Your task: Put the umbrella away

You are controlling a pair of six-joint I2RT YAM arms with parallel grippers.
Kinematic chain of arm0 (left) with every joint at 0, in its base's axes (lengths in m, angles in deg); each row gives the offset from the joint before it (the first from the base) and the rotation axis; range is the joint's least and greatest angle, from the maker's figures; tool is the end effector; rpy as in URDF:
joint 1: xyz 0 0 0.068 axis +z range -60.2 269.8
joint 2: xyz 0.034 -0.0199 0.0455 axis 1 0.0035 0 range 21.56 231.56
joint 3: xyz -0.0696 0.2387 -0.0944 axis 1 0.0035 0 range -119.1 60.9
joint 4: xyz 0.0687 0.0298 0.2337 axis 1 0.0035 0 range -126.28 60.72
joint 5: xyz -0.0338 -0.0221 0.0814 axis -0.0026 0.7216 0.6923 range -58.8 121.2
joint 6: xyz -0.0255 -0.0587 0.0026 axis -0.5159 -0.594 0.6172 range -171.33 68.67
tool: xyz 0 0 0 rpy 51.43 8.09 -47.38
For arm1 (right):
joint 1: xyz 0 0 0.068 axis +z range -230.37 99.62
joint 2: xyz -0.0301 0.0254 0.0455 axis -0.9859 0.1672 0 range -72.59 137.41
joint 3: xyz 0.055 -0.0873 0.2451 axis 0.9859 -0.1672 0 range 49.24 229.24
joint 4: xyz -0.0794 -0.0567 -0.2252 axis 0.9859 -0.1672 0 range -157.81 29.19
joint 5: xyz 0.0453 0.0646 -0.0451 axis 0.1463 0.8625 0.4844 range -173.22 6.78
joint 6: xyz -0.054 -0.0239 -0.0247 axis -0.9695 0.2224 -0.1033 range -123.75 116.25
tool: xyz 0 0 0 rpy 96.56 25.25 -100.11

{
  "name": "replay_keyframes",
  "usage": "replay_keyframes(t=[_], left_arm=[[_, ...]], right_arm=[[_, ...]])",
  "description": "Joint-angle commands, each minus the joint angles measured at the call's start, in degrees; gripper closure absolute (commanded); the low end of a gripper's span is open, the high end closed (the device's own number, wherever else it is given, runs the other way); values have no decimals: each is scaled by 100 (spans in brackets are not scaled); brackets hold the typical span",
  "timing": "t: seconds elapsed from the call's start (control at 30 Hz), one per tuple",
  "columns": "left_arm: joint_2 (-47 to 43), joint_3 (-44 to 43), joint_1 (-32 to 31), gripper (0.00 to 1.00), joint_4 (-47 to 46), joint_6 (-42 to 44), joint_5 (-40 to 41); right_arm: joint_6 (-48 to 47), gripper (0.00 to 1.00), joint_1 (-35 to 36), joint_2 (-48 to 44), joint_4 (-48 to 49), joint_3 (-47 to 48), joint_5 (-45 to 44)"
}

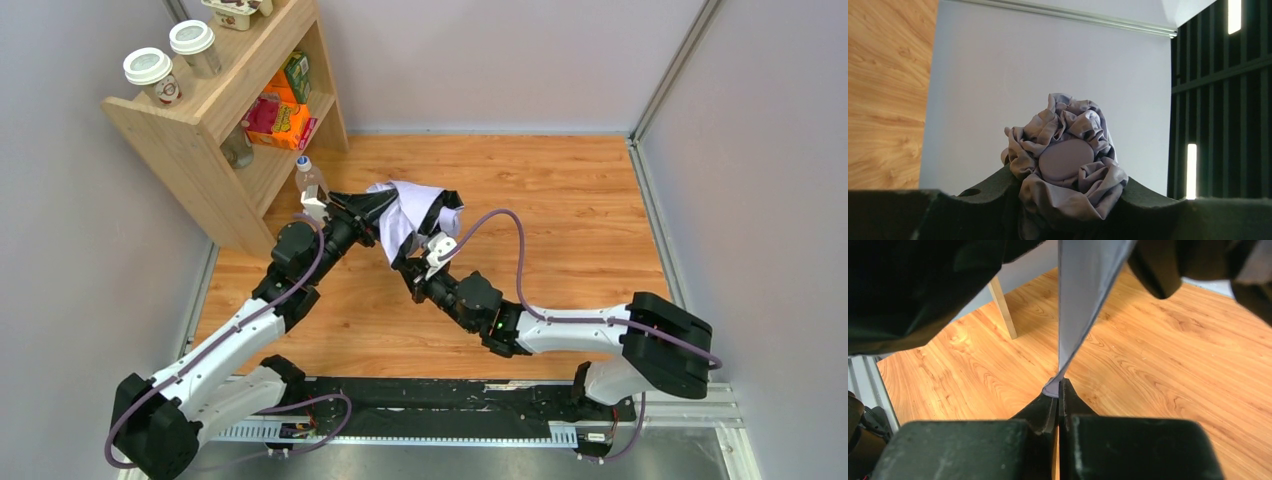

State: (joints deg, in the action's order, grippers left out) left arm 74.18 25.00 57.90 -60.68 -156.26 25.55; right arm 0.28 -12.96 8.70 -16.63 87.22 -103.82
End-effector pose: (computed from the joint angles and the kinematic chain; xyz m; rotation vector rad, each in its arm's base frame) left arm 0.1857 -0.1212 0.3261 -0.9856 1.5012 -1.9398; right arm 0.1345 0.2781 0.2566 -0.5796 1.4914 0.7004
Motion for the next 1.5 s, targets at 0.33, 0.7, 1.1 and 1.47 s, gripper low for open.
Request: replay_keyframes(t=[0.33, 0.7, 1.1, 1.47], left_arm=[[-112, -198, -194, 100, 250, 1332, -322], [-278, -576, -194, 100, 1342, 3794, -252], [-981, -75, -194, 100, 674, 4357, -1201], [-1000, 66, -194, 100, 191, 4367, -1808]], right_arm=[[1626, 25, -124, -2563, -5065, -220, 169], [1355, 0, -544, -4439, -7740, 1253, 932], [1327, 2, -3312, -1969, -6741, 2795, 6671], [1882, 0, -3649, -1398, -5104, 2416, 8265]])
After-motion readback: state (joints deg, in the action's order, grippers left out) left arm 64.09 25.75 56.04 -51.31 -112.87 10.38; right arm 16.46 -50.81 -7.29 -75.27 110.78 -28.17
